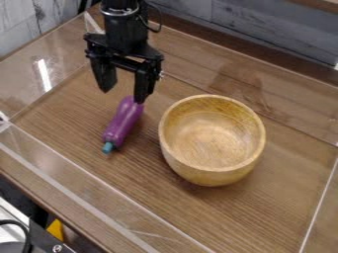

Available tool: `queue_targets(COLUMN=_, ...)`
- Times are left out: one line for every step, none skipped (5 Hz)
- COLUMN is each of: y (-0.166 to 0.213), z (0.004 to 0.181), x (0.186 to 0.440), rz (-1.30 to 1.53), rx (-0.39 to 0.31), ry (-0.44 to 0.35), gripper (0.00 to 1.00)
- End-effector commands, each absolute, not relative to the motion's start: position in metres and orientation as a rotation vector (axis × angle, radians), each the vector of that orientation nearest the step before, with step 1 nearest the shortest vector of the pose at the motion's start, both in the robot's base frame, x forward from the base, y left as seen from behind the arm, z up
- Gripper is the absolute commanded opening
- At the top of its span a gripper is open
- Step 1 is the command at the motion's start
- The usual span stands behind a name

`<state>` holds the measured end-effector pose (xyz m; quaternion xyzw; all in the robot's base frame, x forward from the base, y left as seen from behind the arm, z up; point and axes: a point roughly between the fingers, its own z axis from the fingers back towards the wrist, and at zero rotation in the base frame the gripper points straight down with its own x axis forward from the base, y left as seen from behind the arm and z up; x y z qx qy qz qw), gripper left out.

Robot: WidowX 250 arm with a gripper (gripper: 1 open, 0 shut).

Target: Put the purple eggplant in the brown bowl

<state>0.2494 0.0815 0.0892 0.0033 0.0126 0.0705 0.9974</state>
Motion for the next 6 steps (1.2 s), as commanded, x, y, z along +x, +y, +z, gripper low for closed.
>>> queue_targets(y=0.088, z=0.096, x=0.250, rz=0.154, rx=0.023, ry=-0.033, gripper=1.00)
queue_targets(y=0.090, z=0.091, x=0.249, rz=0.160, rx=0.025, ry=-0.040, gripper=1.00)
queue_targets(y=0.092, z=0.086, x=0.248, rz=0.162, rx=0.025, ry=-0.046, gripper=1.00)
queue_targets(y=0.094, z=0.081, x=0.247, rz=0.164, rx=0.025, ry=-0.049, gripper=1.00)
queue_targets(y=0.096, z=0.076, x=0.247, rz=0.167, rx=0.024, ry=-0.051, gripper=1.00)
queue_targets(y=0.098, z=0.070, x=0.248, rz=0.170, rx=0.021, ry=-0.055, gripper=1.00)
